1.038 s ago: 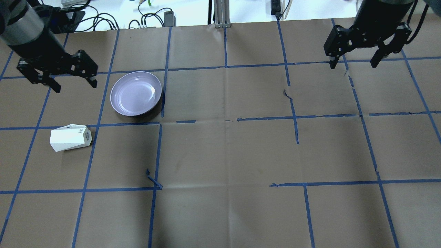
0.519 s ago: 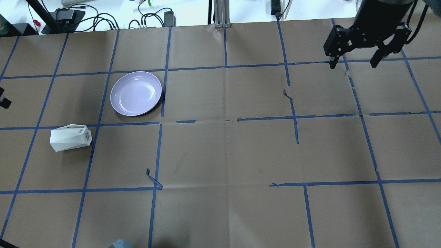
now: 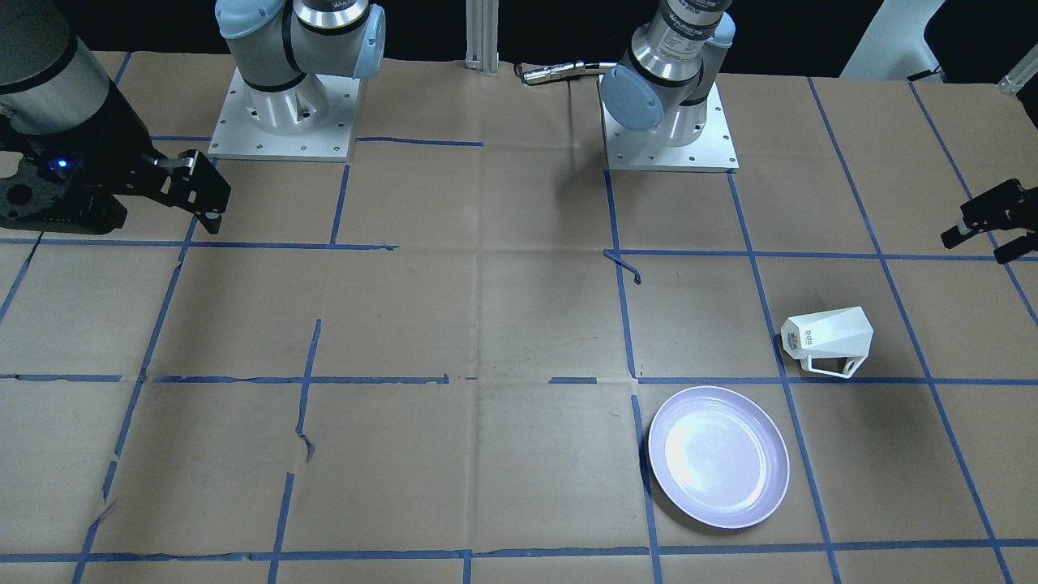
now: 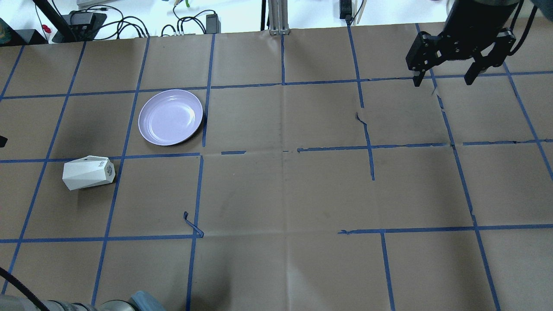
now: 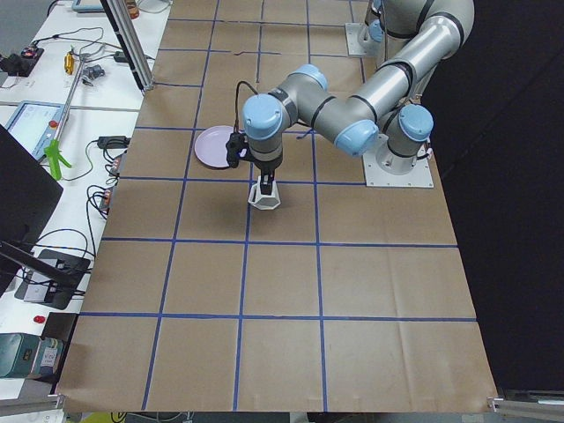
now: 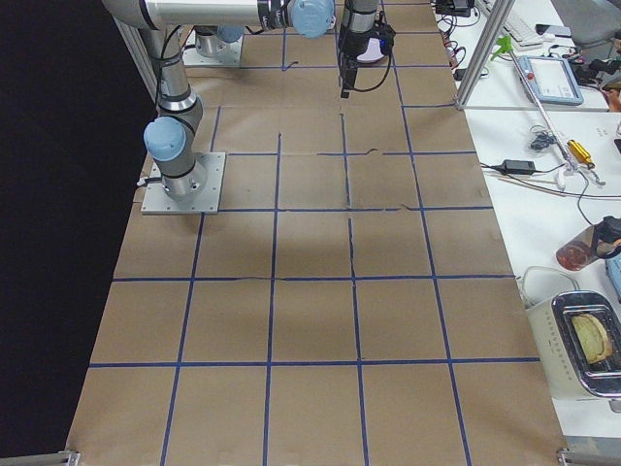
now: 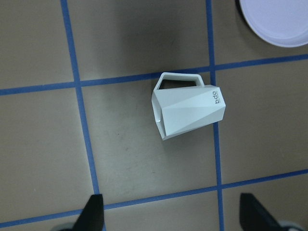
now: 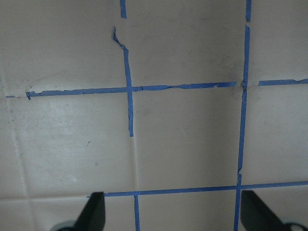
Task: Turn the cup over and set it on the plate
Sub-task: 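Lower the left gripper and close it on the white cup's base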
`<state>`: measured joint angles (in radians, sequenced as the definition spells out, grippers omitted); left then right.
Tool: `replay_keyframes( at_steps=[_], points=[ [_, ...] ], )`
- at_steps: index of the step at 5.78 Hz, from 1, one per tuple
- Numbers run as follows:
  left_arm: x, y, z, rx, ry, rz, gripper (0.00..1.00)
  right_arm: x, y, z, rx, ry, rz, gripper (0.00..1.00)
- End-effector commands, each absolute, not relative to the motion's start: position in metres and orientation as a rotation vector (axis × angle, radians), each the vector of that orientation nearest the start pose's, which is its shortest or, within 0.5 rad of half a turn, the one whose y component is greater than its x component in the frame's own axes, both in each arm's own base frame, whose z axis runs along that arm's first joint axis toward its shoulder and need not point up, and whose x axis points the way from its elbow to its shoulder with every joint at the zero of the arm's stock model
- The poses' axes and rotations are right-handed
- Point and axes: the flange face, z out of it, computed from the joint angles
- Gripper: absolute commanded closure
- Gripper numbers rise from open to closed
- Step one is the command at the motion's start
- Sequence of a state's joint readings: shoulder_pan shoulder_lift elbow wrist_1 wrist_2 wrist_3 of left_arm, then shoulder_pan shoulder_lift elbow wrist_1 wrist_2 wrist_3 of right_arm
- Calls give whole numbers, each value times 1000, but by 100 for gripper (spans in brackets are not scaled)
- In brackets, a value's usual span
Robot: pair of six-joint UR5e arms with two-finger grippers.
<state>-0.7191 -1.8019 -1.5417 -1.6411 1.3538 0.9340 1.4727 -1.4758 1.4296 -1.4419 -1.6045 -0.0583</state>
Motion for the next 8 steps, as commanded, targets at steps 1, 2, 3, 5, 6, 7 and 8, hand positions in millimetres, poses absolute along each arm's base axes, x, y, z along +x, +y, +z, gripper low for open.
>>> replay_keyframes(
  at_steps=[1, 2, 3, 5, 6, 7, 8],
  points=[
    [367, -474, 275, -24, 3833, -180, 1, 78, -533, 496, 61, 3165, 135, 0],
    [375, -472, 219, 3, 3985, -233, 1, 78, -533, 496, 61, 3165, 135, 0],
    [373, -469, 173, 20, 4129, -270, 1, 78, -533, 496, 61, 3165, 135, 0],
    [351, -469, 124, -172, 4371, -454, 1, 78, -533, 496, 61, 3165, 135, 0],
    [346, -469, 108, -247, 4422, -466, 1, 78, -533, 496, 61, 3165, 135, 0],
    [345, -471, 107, -304, 4425, -513, 2, 78, -533, 496, 61, 3165, 135, 0],
    [344, -470, 107, -324, 4431, -514, 19, 78, -533, 496, 61, 3165, 135, 0]
  ],
)
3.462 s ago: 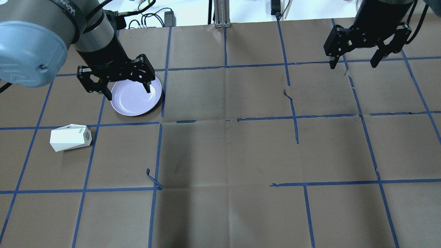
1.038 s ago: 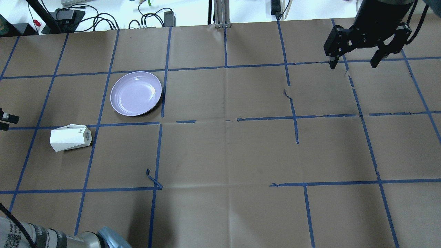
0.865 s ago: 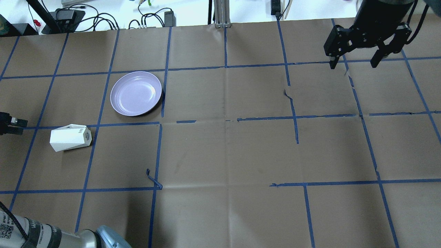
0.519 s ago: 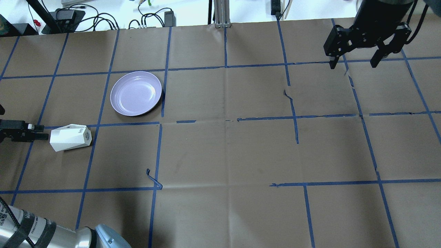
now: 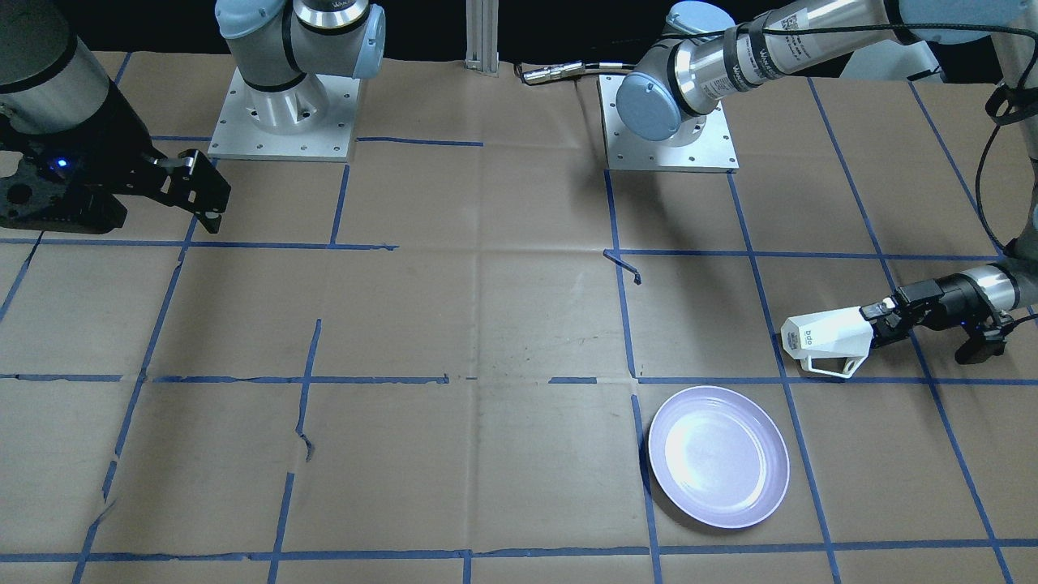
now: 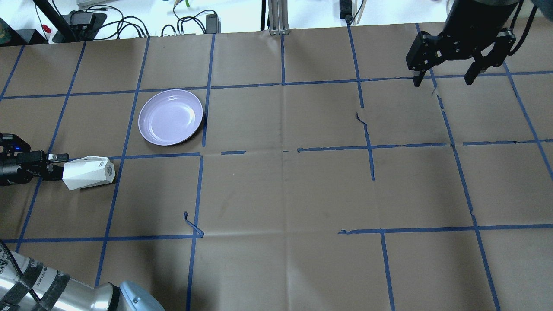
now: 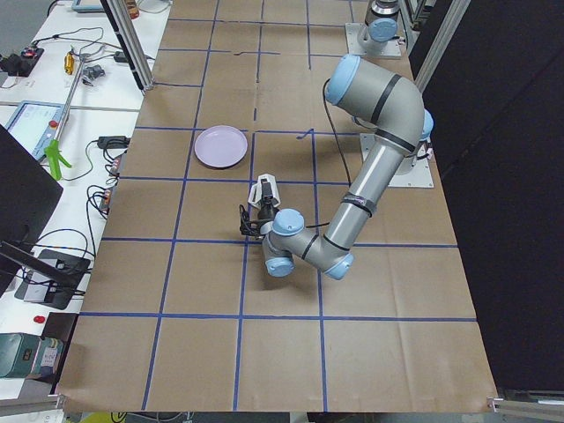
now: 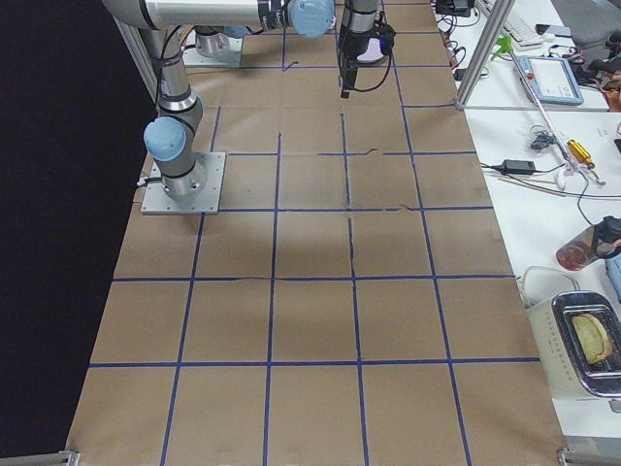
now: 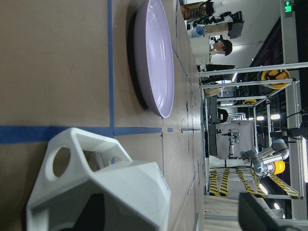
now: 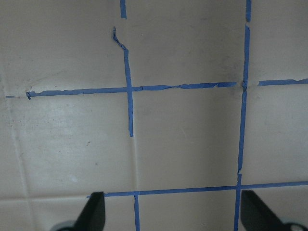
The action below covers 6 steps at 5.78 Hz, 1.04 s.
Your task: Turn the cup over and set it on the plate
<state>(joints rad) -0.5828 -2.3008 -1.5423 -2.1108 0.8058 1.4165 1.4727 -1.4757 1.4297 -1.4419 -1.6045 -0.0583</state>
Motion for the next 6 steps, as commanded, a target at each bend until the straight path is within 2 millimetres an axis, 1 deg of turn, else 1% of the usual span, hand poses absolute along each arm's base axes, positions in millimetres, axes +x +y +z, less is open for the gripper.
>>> replay_keyframes(
  at_steps=[1, 2, 3, 4, 5, 6],
  points=[
    [342, -468, 103, 137, -1776, 187, 68, 78, -533, 496, 61, 3165, 135, 0],
    [342, -467, 102, 132, -1771, 189, 94, 78, -533, 496, 61, 3165, 135, 0],
    [343, -467, 103, 128, -1773, 193, 100, 78, -533, 496, 61, 3165, 135, 0],
    [341, -467, 115, 131, -1770, 191, 100, 78, -533, 496, 61, 3165, 135, 0],
    [344, -470, 154, 135, -1782, 193, 100, 78, -533, 496, 61, 3165, 135, 0],
    [348, -469, 237, 160, -1806, 188, 100, 78, -533, 496, 61, 3165, 135, 0]
  ],
)
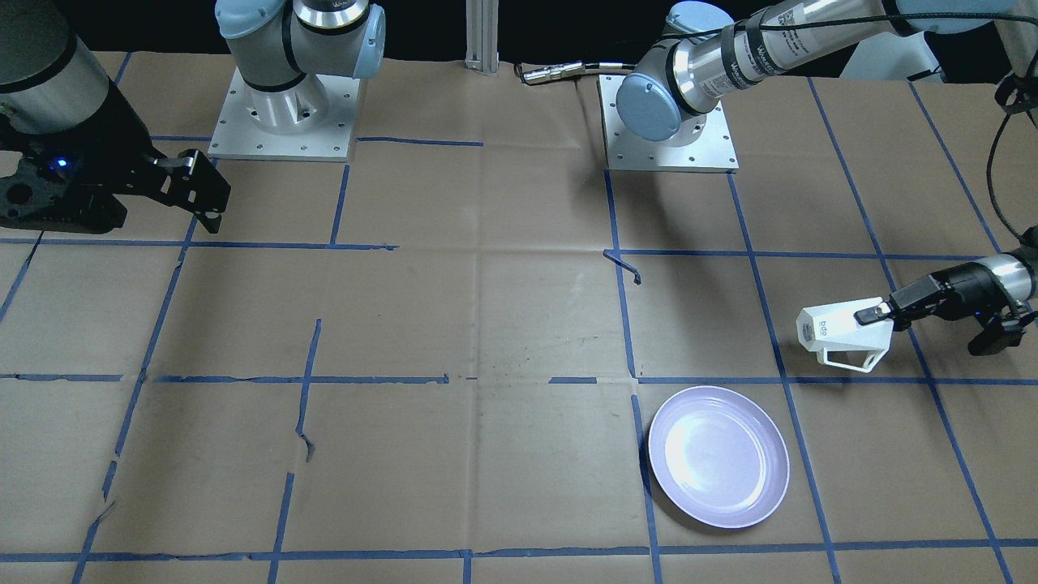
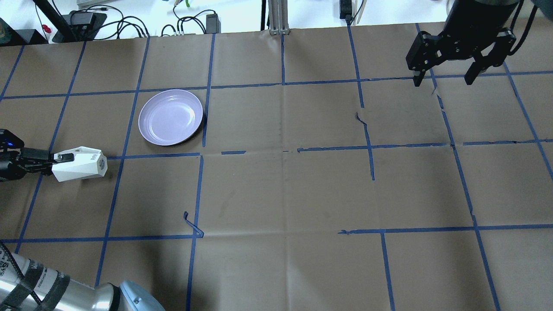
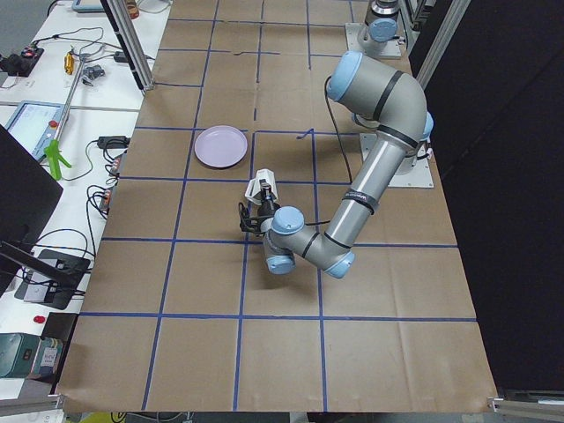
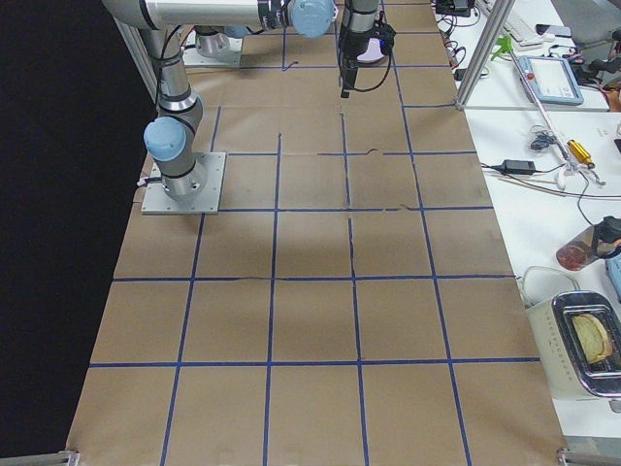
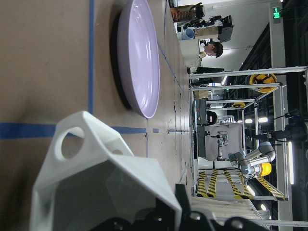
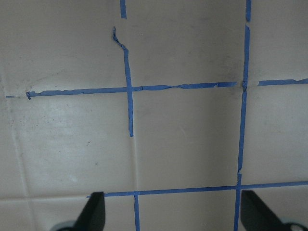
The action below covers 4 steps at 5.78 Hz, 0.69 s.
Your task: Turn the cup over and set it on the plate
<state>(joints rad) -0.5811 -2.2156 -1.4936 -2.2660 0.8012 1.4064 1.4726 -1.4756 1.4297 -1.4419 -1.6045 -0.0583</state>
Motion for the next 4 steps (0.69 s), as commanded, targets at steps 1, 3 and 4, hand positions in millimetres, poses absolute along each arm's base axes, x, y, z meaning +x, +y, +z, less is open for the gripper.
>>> replay_keyframes(
  at_steps=[1, 3, 4],
  points=[
    [347, -469, 306, 213, -1871, 171, 100, 78, -533, 496, 61, 3165, 135, 0],
    [320, -484, 360, 245, -1991, 153, 100, 78, -533, 496, 61, 3165, 135, 0],
    [272, -531, 378, 224, -2196, 75, 100, 78, -533, 496, 61, 3165, 135, 0]
  ],
)
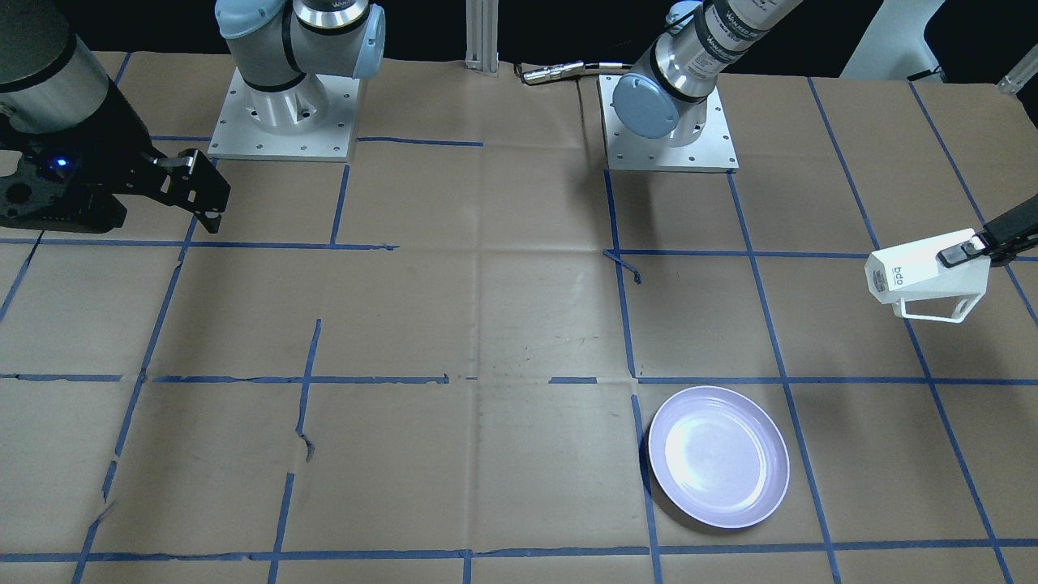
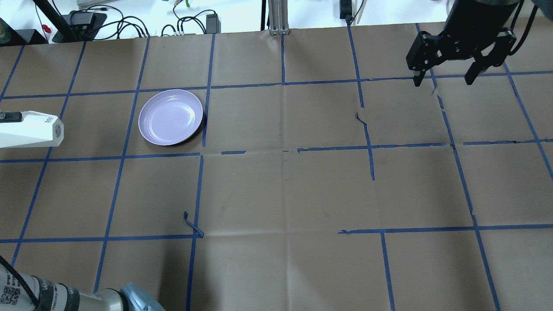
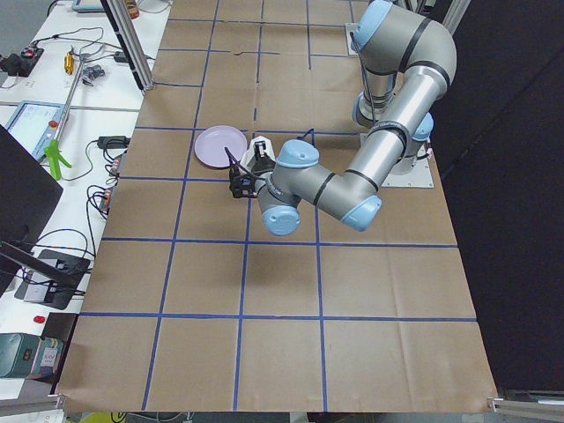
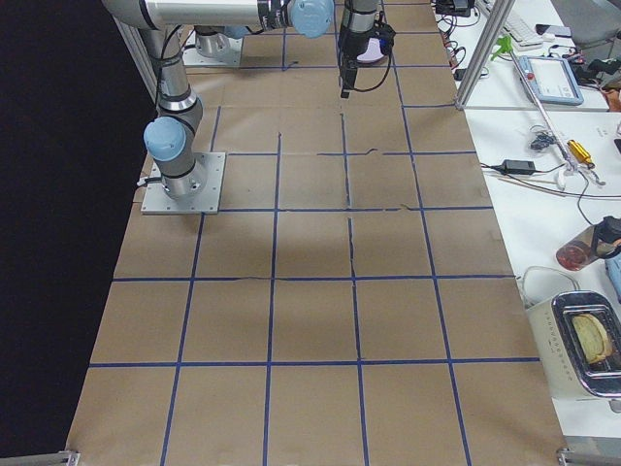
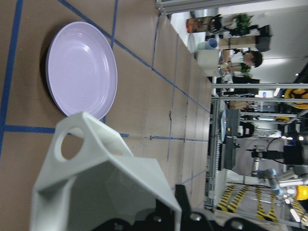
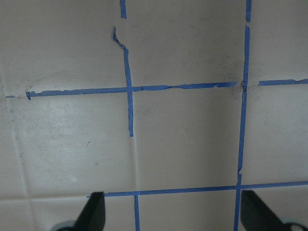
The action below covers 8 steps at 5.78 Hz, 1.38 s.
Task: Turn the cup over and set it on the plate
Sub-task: 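Carry the upright cup with the left gripper over the lavender plate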
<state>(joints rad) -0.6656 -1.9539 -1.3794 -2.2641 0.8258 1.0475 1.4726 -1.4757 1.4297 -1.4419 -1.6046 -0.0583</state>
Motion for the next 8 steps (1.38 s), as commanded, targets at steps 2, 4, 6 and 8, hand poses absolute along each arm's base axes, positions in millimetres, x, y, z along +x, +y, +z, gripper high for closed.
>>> replay_keyframes(
  at_steps=[2, 4, 6, 8],
  points=[
    [89, -611, 422, 185, -2700, -37, 100, 78, -533, 496, 61, 3165, 135, 0],
    [-63, -619, 433, 30, -3128, 11, 100, 78, -533, 496, 61, 3165, 135, 0],
    [-83, -632, 392, 3, -3211, 157, 100, 78, -533, 496, 61, 3165, 135, 0],
    [-82, -639, 294, 11, -3204, 341, 100, 77, -534, 496, 63, 3165, 135, 0]
  ],
)
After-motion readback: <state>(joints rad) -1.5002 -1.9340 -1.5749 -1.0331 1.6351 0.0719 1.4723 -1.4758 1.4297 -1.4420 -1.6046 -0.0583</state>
